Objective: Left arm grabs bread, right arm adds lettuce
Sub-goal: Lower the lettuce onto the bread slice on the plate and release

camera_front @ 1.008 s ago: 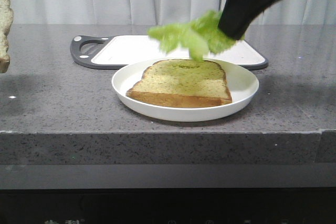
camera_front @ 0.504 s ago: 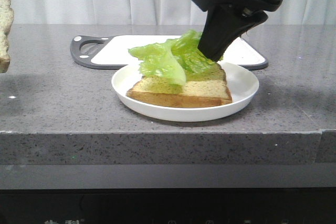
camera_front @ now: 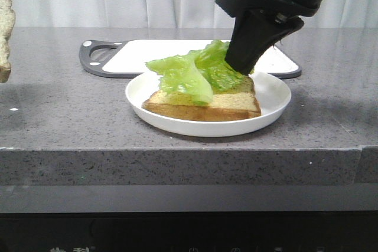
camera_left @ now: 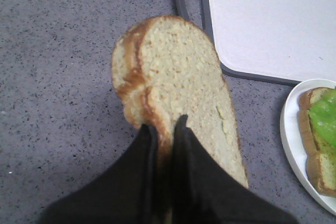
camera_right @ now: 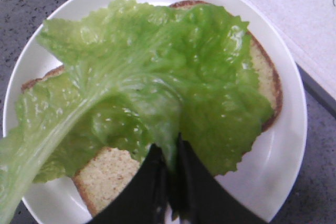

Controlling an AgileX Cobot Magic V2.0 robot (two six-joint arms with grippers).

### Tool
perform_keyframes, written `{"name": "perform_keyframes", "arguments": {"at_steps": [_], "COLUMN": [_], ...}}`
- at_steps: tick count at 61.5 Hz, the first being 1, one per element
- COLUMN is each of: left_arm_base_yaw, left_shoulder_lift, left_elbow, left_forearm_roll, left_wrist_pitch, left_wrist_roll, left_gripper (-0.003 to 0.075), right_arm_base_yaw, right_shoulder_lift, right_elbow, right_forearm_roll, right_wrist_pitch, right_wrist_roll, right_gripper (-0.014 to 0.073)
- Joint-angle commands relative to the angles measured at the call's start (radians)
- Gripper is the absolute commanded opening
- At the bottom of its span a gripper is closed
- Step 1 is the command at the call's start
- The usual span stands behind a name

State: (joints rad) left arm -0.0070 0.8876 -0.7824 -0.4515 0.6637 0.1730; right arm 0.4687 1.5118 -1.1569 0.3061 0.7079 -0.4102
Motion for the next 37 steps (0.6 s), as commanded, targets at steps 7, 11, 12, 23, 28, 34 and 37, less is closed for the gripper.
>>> {"name": "perform_keyframes", "arguments": {"at_steps": [7,11,12,23,28,34,37], "left_arm_base_yaw": [0.002,0.002,0.002,0.002,0.002,0.002,0.002], "left_shoulder_lift": [-0.012,-0.012,-0.012,-0.012,-0.012,-0.012,-0.012], "left_elbow": [-0.03,-0.03,-0.03,-0.03,-0.03,-0.03,-0.03], "left_forearm_roll": [-0.025,-0.025,-0.025,-0.025,-0.025,-0.025,-0.025], "left_wrist_pitch": [-0.06,-0.06,-0.06,-0.06,-0.06,-0.06,-0.06], "left_wrist_roll": [0.0,0.0,0.0,0.0,0.0,0.0,0.0], "left_gripper": [-0.0019,-0.0019,-0.0019,-0.0019,-0.0019,-0.0019,-0.0019], "right_arm_base_yaw": [-0.004,-0.004,-0.004,-0.004,-0.004,-0.004,-0.004], "right_shoulder_lift": [-0.034,-0.034,-0.034,-0.034,-0.034,-0.034,-0.038], "right_elbow": [-0.024,-0.024,-0.024,-0.024,-0.024,-0.025,-0.026], "right_forearm_roll": [-0.043,-0.044,-0.044,-0.044,-0.044,-0.044,-0.044], "right_wrist_pitch": [-0.014,-0.014,-0.014,-0.013,-0.013,-0.013,-0.017], "right_wrist_roll": [0.043,0.043,0.043,0.044,0.044,0.045,0.045], "right_gripper": [-0.0058,-0.0058,-0.0057,0.0022,0.0155,0.0317,0.0371]}}
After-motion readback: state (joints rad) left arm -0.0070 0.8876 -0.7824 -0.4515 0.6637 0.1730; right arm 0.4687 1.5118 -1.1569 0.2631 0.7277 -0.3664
